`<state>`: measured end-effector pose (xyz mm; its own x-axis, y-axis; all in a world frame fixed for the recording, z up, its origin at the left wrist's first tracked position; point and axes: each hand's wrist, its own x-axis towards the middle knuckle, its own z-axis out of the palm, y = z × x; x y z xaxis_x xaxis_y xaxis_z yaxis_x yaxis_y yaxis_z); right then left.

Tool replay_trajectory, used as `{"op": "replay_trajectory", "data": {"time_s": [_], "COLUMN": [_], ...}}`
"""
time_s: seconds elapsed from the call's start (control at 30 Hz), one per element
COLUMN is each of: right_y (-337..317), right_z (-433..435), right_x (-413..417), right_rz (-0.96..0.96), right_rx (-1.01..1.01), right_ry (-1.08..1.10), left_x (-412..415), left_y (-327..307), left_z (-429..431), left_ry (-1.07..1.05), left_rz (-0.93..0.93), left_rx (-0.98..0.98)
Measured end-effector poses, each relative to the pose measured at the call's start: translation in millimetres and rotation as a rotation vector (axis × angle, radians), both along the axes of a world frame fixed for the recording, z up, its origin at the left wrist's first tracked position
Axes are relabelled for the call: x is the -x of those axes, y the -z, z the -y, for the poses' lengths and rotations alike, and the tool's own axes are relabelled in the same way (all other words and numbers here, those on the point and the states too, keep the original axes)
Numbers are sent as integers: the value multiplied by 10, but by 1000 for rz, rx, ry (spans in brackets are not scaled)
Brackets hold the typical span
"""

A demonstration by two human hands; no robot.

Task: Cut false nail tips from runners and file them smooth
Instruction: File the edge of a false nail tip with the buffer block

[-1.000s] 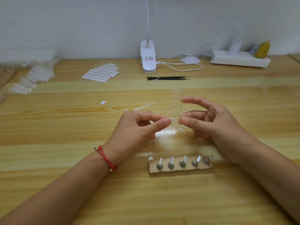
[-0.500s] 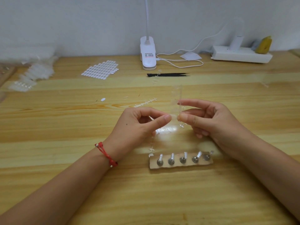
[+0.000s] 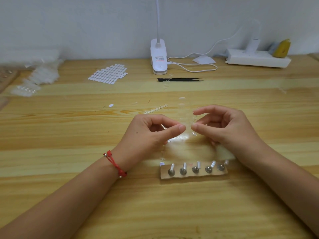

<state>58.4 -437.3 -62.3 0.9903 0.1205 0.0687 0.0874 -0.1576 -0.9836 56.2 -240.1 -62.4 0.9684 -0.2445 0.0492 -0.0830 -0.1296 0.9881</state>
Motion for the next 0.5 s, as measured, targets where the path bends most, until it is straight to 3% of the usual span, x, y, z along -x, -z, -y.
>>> {"op": "replay_trajectory", "data": {"time_s": [0.23,0.37,0.43,0.5], "right_y": [57,-12,-92,-153], "right_z": [26,124,276,444], "right_x": [1,-64,-125,-173], "right_rz": [78,210,266,182], "right_rx": [225,264,472,744], "right_ry": [-23,211,301,251], "left_x": [2,-4,-10,-14], "left_y": [-11,-17,-13,-10], "left_z": [-24,-18,-17,-15], "left_ry": [-80,-121,-134,-139], "left_rz": [119,101,77,67], "left_rx": [63,115,123,122]}}
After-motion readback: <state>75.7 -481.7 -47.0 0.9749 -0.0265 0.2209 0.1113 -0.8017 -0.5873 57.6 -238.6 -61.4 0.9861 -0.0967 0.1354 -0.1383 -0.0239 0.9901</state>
